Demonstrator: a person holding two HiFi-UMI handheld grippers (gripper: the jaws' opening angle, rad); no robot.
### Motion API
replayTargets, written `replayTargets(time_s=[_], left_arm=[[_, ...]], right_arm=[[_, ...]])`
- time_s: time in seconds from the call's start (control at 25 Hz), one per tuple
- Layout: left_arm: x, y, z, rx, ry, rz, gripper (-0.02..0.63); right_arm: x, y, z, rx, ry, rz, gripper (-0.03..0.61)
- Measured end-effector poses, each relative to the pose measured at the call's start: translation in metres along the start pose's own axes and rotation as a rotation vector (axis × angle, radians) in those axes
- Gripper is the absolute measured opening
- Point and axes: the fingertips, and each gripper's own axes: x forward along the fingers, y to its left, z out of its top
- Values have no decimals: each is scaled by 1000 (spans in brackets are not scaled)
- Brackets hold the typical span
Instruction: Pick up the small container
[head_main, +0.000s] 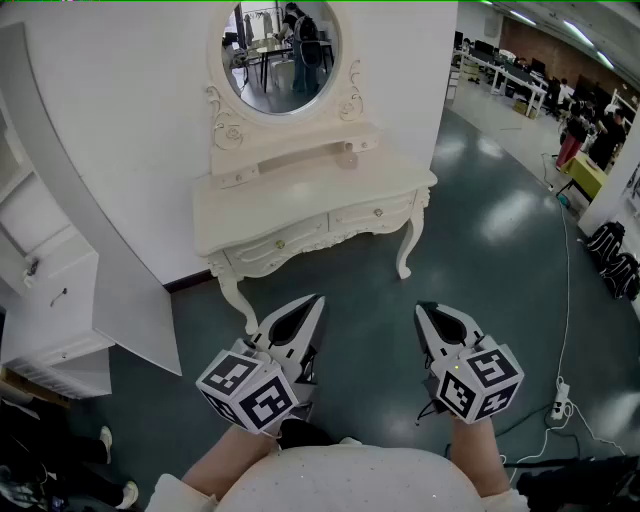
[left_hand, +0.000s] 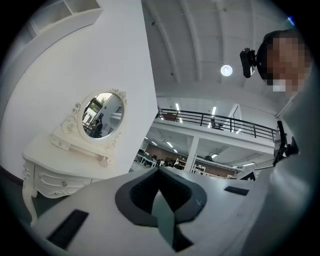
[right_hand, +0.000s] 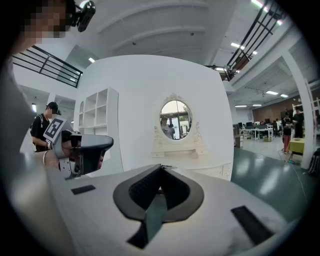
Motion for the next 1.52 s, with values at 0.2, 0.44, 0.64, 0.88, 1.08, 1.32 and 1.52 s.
replayTargets(time_s=[0.2,0.44,0.64,0.88,1.08,1.32,1.52], left_arm=[[7,-5,-4,-1,11,-14,2],[12,-5,-7,10,11,-19,2],[16,-4,0,3,-22,10,2],[25,24,-9,-34,4,56,2],[46,49,10,-33,-94,36,2],[106,99,29,-22,-90,12,2],[163,128,64,5,-104,-98,2]], right_arm=[[1,-5,0,8,0,-2,-2],[-4,-12,1,14,-17,-9,-2],[-2,-12,4,39,-36,51,0],[28,-10,5,57,-82,116,0],[58,-26,16,189,-164,121,0],[108,-52,40,72,-188,69,0],[164,-63,75,35,-220,93,0]])
